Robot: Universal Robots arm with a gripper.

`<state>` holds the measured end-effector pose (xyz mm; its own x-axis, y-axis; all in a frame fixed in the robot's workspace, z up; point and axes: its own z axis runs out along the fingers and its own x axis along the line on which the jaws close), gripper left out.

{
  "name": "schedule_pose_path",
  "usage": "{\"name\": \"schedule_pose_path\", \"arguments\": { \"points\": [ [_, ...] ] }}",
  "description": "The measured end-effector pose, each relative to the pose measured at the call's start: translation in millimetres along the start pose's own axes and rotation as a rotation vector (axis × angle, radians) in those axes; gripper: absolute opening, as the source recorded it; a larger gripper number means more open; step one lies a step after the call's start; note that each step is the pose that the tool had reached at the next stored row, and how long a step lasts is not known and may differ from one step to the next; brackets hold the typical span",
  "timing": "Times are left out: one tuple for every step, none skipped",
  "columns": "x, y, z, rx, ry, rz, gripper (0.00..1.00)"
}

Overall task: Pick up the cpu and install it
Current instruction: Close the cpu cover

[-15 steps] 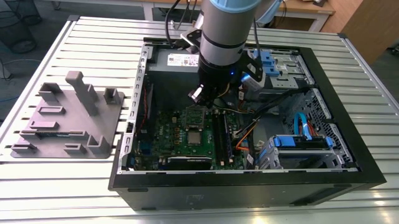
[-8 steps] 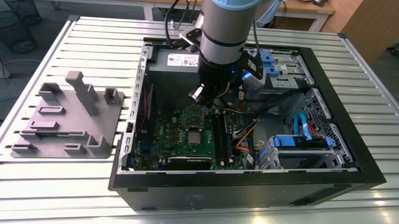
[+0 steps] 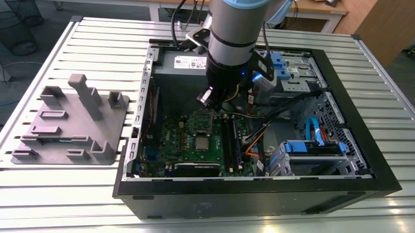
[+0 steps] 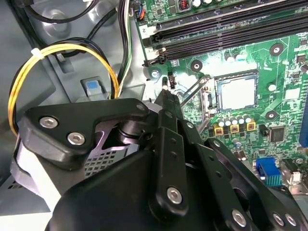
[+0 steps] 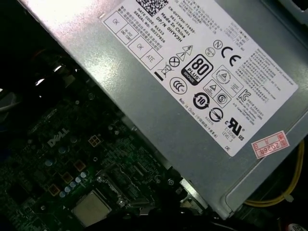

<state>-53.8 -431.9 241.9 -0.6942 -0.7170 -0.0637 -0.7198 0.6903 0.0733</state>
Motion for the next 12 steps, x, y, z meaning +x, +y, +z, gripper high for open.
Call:
{"name": "schedule_pose_path", "arguments": {
  "points": [
    [0.1,0.0,-0.3,-0.0002,0.0002,-0.003,0.11],
    [0.1,-0.1,-0.5,-0.0004,0.0003,-0.006,0.11],
    [0.2,-0.2,-0.8,-0.0006,0.0005,-0.008,0.11],
    [0.3,-0.3,-1.1,-0.0006,0.0007,-0.010,0.11],
    [0.5,-0.5,-1.4,-0.0007,0.0010,-0.012,0.11],
    [0.7,-0.6,-1.6,-0.0008,0.0012,-0.014,0.11],
    [0.9,-0.9,-1.8,-0.0009,0.0012,-0.015,0.11],
    [1.2,-1.1,-2.0,-0.0010,0.0012,-0.016,0.11],
    [1.5,-1.4,-2.2,-0.0011,0.0013,-0.018,0.11],
    [1.8,-1.7,-2.4,-0.0012,0.0014,-0.019,0.11],
    [2.1,-2.0,-2.7,-0.0013,0.0015,-0.020,0.11],
    [2.3,-2.2,-3.0,-0.0013,0.0017,-0.022,0.11]
  ]
}}
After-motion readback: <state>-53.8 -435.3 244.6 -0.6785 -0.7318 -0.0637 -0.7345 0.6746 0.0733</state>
